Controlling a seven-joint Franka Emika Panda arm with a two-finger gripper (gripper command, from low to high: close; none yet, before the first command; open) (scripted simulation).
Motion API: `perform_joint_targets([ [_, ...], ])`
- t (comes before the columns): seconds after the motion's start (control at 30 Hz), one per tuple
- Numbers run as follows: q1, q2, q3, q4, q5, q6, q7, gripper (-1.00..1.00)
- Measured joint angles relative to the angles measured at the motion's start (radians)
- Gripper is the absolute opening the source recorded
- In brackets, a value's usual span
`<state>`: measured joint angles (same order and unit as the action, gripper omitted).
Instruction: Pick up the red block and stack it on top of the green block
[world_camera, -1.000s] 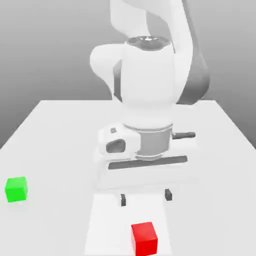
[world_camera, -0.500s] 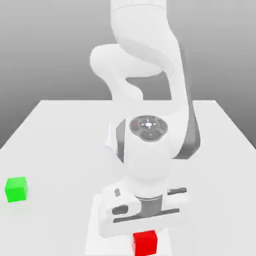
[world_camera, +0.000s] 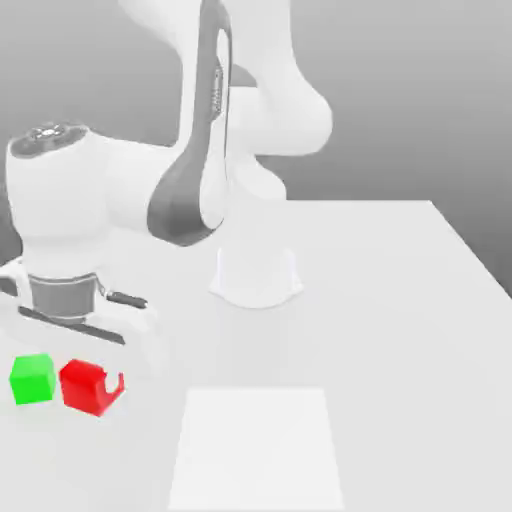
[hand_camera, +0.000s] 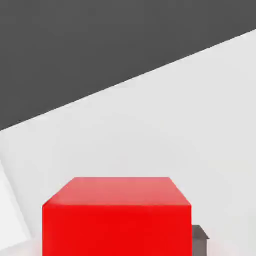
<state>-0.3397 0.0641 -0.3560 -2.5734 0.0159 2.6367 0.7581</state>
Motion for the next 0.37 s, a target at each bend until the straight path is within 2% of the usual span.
perform_joint_targets([
  [0.1, -0.106, -0.013, -0.041, -0.021, 0.023, 0.006, 0.009, -1.0],
  [0.27, -0.147, 0.143, 0.03, -0.015, 0.174, 0.143, -0.095, -1.0],
  [0.3, -0.155, 0.16, 0.041, -0.014, 0.19, 0.158, -0.107, 1.0],
  [0.37, -0.155, 0.16, 0.041, -0.014, 0.19, 0.158, -0.107, 1.0],
])
